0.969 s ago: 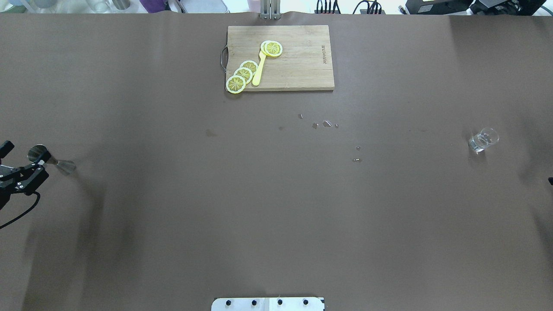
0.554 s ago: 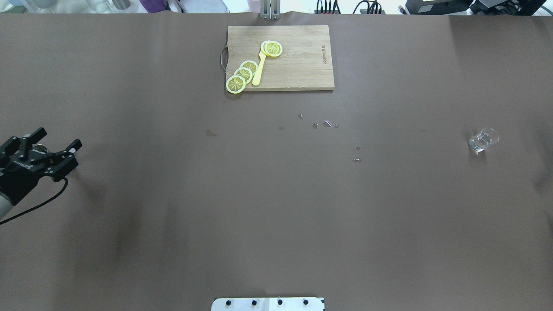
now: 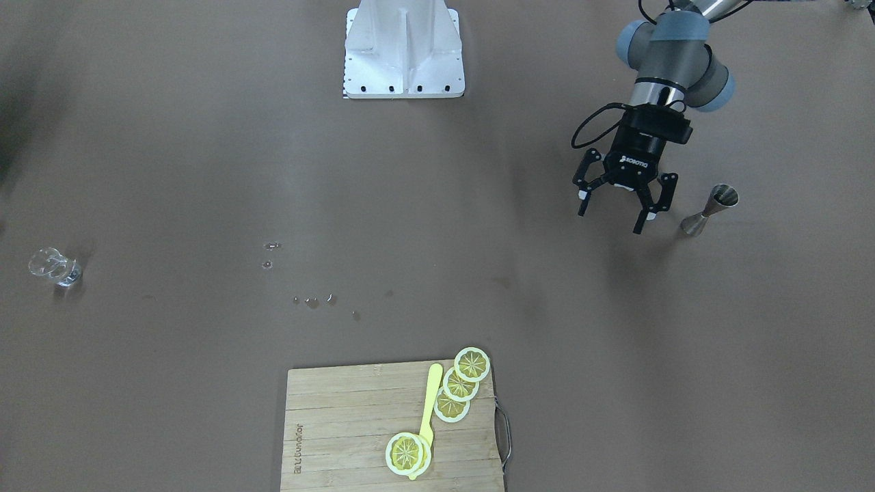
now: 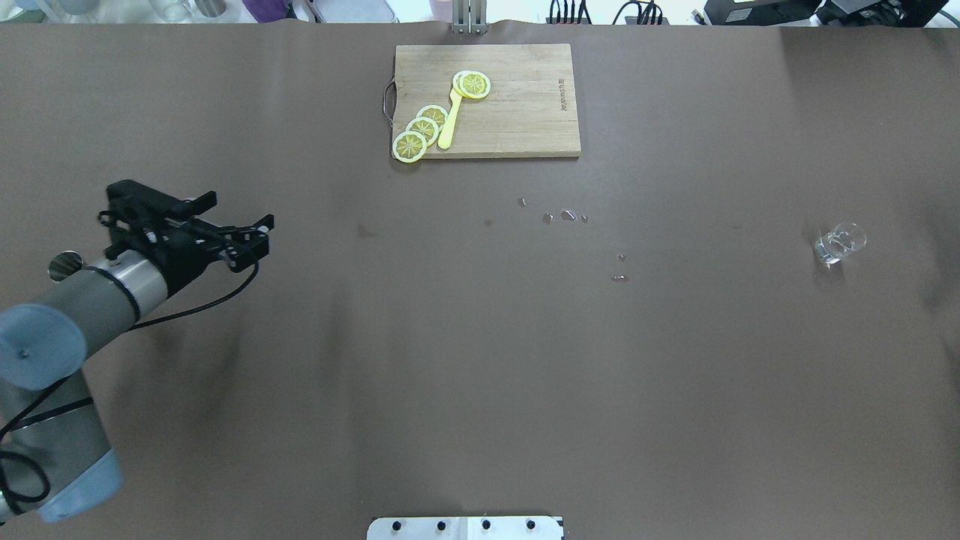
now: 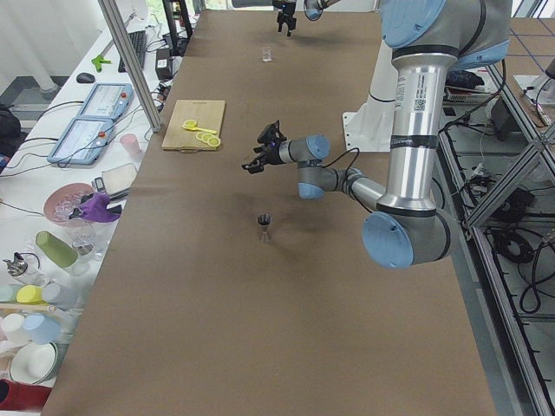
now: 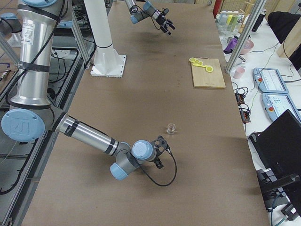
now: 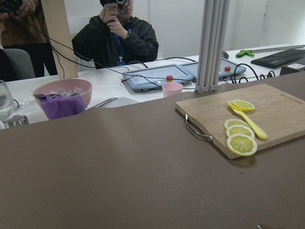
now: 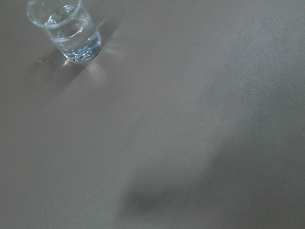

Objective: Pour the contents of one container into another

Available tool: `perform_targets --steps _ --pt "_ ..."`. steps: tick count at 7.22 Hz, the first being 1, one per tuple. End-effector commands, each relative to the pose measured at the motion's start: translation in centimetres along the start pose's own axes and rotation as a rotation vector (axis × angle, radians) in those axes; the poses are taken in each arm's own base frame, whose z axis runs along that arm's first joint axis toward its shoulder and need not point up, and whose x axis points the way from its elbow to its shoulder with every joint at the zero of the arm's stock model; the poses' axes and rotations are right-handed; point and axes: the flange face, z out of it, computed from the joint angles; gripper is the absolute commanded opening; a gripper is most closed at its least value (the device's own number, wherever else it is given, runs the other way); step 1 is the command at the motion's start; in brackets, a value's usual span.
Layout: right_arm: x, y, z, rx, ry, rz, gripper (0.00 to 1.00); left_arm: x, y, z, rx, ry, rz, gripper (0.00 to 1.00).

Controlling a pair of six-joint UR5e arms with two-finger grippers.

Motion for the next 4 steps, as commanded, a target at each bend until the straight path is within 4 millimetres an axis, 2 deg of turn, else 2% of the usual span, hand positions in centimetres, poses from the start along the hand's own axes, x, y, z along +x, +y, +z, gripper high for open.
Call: perform_targets --steps 1,2,3,4 --pt "-0.2 -2.4 -0.5 -0.09 0.013 0.113 1.0 5.8 -4.4 6.3 -0.104 0.033 0.007 0.97" --pt "-0.6 -3.7 -1.2 -0.145 0.048 0.173 1.0 7.7 -7.3 9.1 -0.132 0.035 0.036 0.97" --pt "-0.5 -4.4 -1.7 -0.204 0.099 0.23 1.0 8.6 -10.6 11.7 -0.166 0.0 0.09 0.97" --pt "-0.6 -5.3 -2.6 -0.255 0.114 0.269 1.0 8.7 -13.2 13.3 -0.232 -0.03 0.121 0.97"
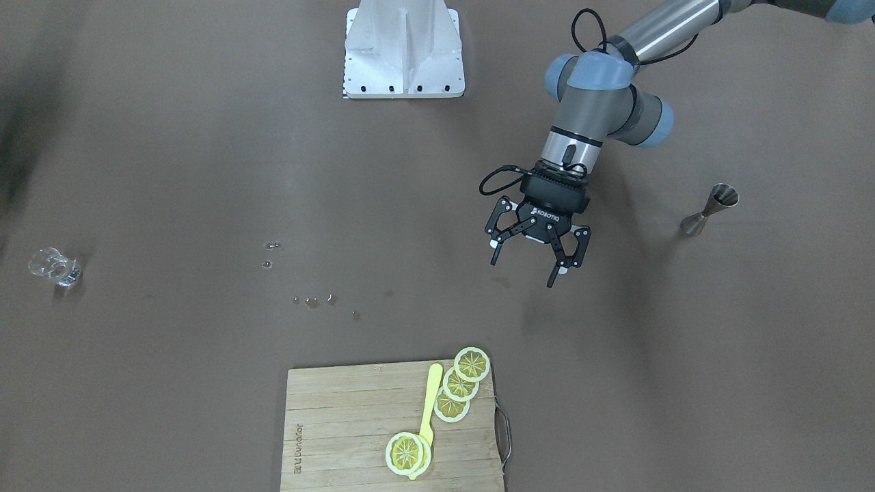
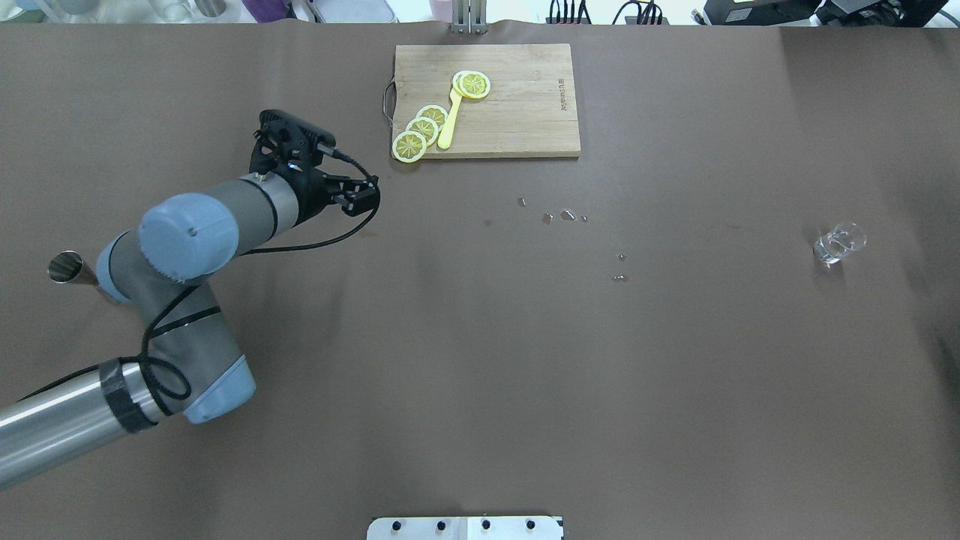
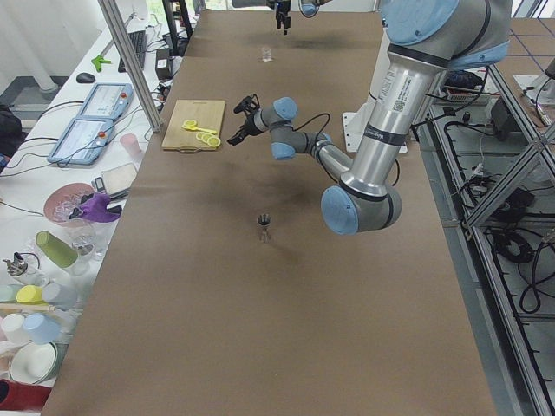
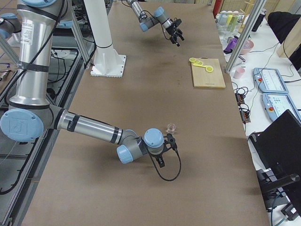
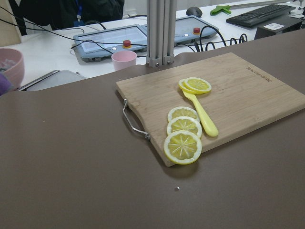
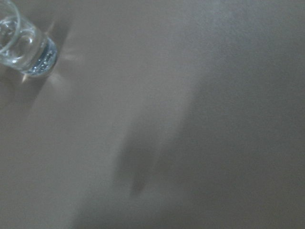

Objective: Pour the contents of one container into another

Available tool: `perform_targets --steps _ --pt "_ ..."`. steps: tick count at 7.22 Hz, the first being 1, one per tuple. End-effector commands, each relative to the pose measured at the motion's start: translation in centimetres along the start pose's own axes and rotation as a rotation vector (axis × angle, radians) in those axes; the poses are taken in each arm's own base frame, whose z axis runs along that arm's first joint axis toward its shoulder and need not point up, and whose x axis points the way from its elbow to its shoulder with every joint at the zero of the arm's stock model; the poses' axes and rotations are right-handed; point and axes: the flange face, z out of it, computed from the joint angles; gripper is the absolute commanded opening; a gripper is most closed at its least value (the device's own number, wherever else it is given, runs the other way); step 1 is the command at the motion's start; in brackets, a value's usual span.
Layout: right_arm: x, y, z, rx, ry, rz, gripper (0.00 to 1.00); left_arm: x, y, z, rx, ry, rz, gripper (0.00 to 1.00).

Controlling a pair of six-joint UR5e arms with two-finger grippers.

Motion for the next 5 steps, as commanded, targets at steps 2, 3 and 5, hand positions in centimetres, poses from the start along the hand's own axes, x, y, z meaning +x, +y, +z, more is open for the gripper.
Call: perform_targets --steps 2,3,5 --pt "2.0 -0.3 -6.7 -0.147 0.052 0.056 1.0 -1.7 -7.1 2.4 -0.26 -0.062 0.011 0.97" --pt "2.1 0.3 -9.7 -0.163 0.056 0.106 1.0 -3.9 -8.2 2.3 -0.342 -0.071 -0.023 0.97" --pt "-0.4 0.1 -12.5 -0.273 0.134 0.158 1.0 -12.7 -12.4 0.4 -0.5 -0.088 0.096 0.98"
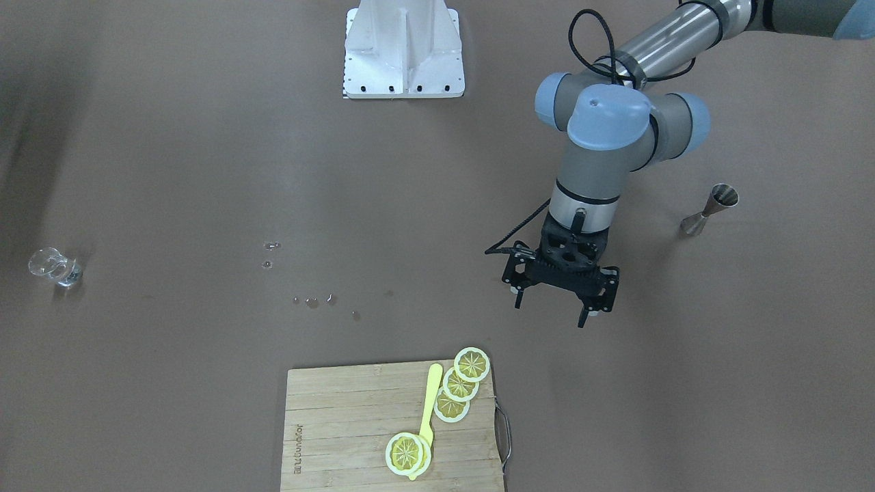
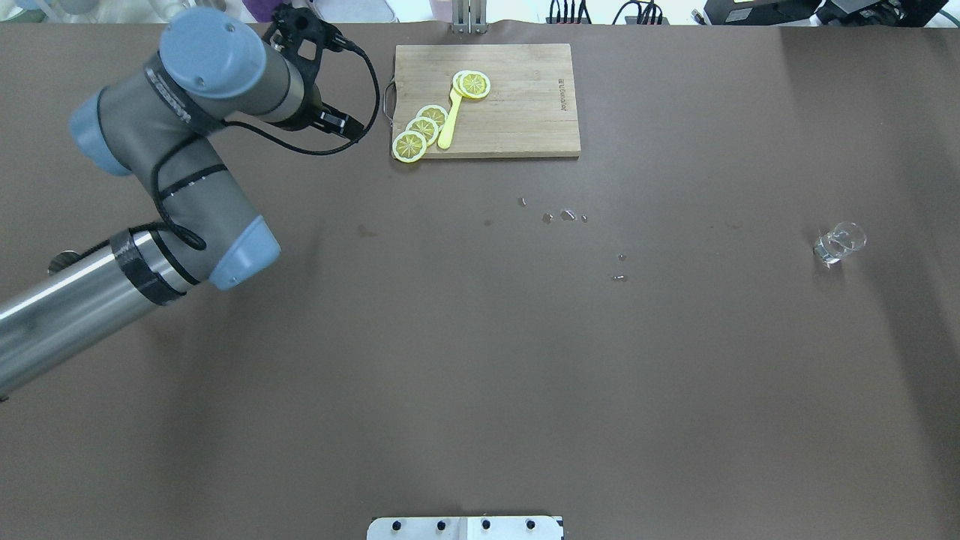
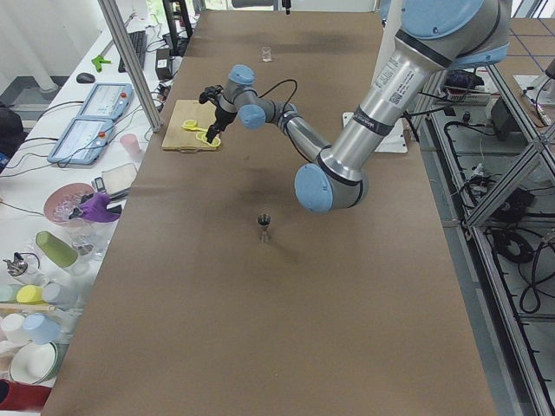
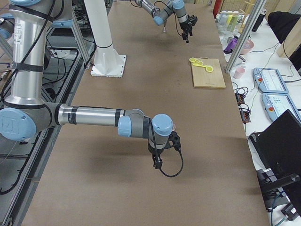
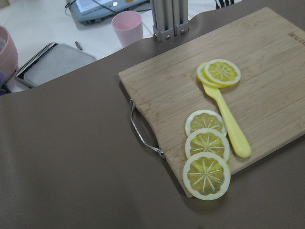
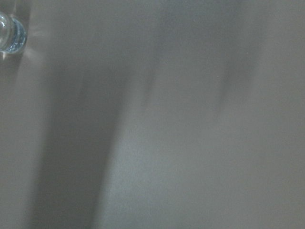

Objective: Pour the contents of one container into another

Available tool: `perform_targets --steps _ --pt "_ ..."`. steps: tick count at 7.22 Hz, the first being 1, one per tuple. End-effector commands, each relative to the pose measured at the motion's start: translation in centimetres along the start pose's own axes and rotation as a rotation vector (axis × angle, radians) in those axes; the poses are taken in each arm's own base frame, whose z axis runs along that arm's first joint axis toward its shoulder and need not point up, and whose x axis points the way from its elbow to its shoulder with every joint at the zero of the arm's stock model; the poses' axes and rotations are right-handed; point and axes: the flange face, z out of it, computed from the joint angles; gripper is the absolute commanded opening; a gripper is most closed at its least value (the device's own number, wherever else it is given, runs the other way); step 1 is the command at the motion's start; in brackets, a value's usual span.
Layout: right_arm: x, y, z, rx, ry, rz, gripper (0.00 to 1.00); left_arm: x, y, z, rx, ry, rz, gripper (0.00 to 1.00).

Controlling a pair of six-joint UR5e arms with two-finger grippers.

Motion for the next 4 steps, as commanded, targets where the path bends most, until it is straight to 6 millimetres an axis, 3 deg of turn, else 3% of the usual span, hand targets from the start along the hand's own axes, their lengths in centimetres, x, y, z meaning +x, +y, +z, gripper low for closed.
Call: perform_targets --steps 1,2,3,4 --pt "0.5 2.7 -2.0 -0.043 0.03 0.072 1.0 -11.6 -3.4 -4.1 -0.088 -0.037 0.2 0.98" --pt "1.8 5.9 -2.2 -0.004 -0.031 0.137 1.0 -18.4 -3.0 -5.7 -0.089 -0.082 0.275 0.98" --pt "1.9 5.4 -2.5 0.001 -0.008 0.134 1.0 -24.1 -2.1 -7.3 -0.084 -0.099 0.255 0.98" --pt "2.6 6.0 -2.0 -0.015 0.036 0.131 1.0 -29.8 0.9 -8.2 -0.092 -0.07 0.25 0.97"
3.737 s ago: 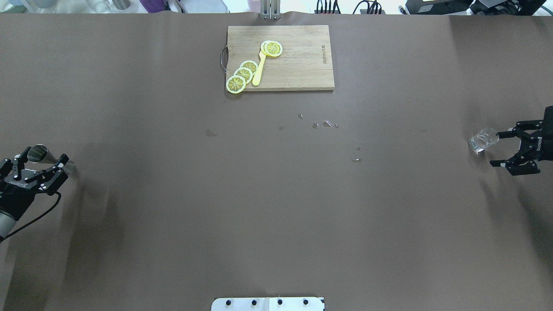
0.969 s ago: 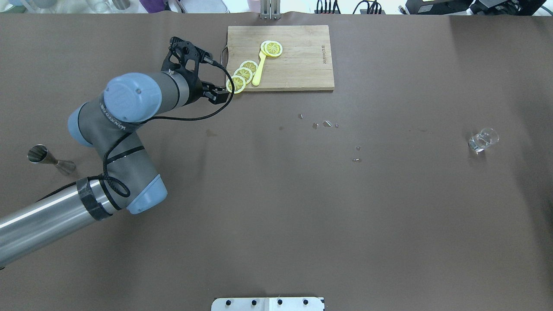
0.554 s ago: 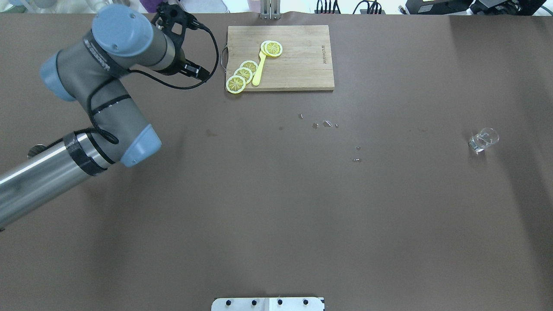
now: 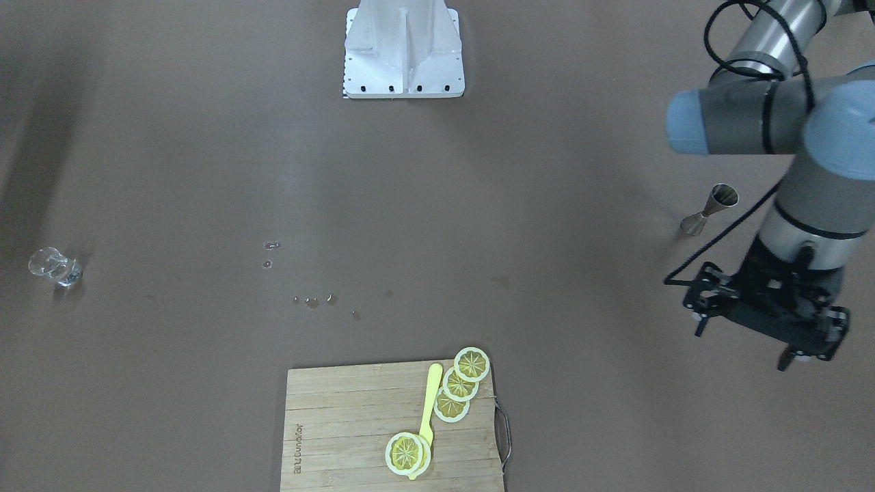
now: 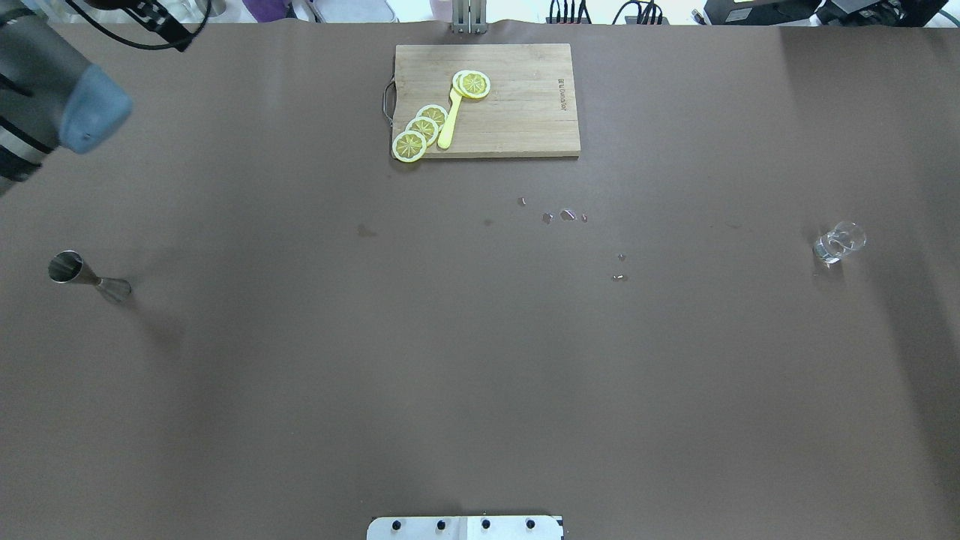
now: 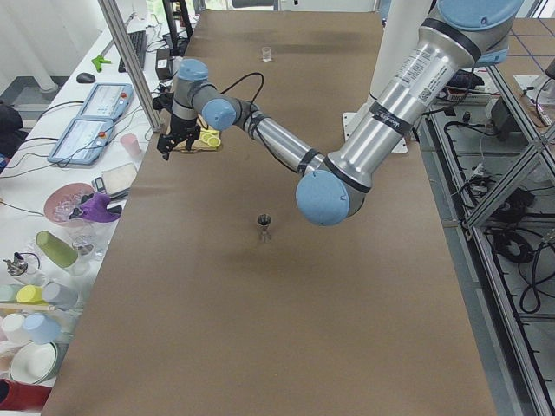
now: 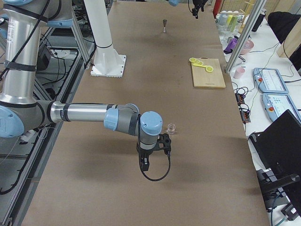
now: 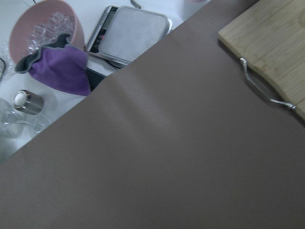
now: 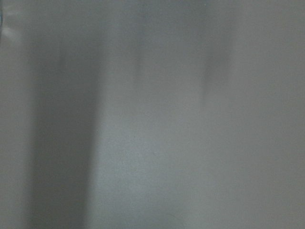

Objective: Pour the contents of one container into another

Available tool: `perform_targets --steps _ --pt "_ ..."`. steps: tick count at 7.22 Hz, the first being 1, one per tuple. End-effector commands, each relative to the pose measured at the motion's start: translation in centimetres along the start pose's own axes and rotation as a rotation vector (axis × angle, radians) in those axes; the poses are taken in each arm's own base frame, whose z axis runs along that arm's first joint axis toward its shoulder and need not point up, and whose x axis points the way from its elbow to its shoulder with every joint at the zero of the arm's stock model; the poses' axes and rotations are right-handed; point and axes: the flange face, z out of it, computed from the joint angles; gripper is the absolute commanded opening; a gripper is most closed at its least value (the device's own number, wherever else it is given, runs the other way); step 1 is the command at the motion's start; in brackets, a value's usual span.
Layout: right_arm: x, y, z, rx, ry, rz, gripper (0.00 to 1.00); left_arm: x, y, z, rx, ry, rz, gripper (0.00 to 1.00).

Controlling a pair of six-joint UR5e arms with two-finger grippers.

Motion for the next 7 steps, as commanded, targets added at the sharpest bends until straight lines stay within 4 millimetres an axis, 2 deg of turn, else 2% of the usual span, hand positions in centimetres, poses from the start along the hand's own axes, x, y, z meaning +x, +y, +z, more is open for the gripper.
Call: perform_targets --steps 1,2,3,4,5,7 --pt "0.9 0.5 0.3 -0.003 0.035 0.008 1.0 -11.0 9.0 -2.1 -0.005 0.095 -0.054 0.97" --pt "0.8 0.4 0.3 -0.004 0.035 0.003 1.0 -15.1 14.9 -2.4 -0.025 0.158 -0.097 0.97" --pt "0.6 0.3 0.2 0.0 0.029 -0.007 1.0 -17.2 20.4 -2.3 -0.042 0.232 -0.184 0.97" --pt "-0.1 -0.7 -0.5 0.042 0.011 -0.033 1.0 -18.4 26.1 -1.5 -0.07 0.285 -0.265 0.97" --pt "-1.3 -1.9 -0.1 0.064 0.017 -0.09 1.0 -18.2 30.9 -0.3 -0.108 0.306 -0.313 0.97" --pt "-0.7 -1.8 1.4 0.044 0.002 -0.081 1.0 -14.7 39.5 -2.4 -0.155 0.372 -0.413 0.97"
